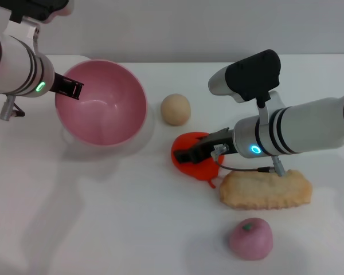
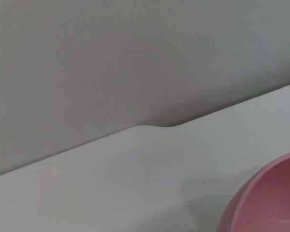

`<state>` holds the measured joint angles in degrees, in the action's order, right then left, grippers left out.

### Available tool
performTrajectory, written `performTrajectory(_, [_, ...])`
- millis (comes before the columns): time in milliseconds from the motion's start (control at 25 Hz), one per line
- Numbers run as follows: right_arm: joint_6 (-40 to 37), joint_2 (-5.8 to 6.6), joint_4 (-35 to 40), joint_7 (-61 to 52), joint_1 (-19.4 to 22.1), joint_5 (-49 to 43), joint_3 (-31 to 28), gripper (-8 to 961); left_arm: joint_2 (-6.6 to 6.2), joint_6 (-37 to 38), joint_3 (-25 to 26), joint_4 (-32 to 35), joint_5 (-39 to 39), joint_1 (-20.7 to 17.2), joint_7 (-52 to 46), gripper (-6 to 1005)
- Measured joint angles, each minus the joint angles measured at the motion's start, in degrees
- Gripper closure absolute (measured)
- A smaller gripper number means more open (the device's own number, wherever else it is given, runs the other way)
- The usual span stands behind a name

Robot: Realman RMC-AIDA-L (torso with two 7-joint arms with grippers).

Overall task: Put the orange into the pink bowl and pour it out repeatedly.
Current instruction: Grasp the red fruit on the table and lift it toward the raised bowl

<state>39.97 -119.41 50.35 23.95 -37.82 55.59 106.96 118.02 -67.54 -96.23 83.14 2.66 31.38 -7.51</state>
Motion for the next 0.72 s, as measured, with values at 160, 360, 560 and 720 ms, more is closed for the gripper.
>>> performTrajectory(160, [0.30, 0.22, 0.50, -0.26, -0.16, -0.40, 0.57, 368, 0.01, -0.09, 0.01, 0.32, 0.04, -0.20, 0.40, 939])
performTrajectory(360, [0.28, 0.41, 4.30, -0.64, 1.97, -3.31, 0.35, 377, 0.01, -0.08, 0.11, 0.42, 0.10, -0.20, 0.93, 937])
performTrajectory(560, [0.23, 0.41, 4.53, -0.68, 2.29, -3.64, 0.09, 639, 0.01, 0.35, 0.11, 0.10, 0.15, 0.07, 0.95, 936])
performTrajectory(720, [0.38, 0.59, 6.43, -0.68, 3.47, -3.86, -0.93, 696, 0.01, 0.93, 0.11, 0.09, 0.21, 0.10, 0.97, 935])
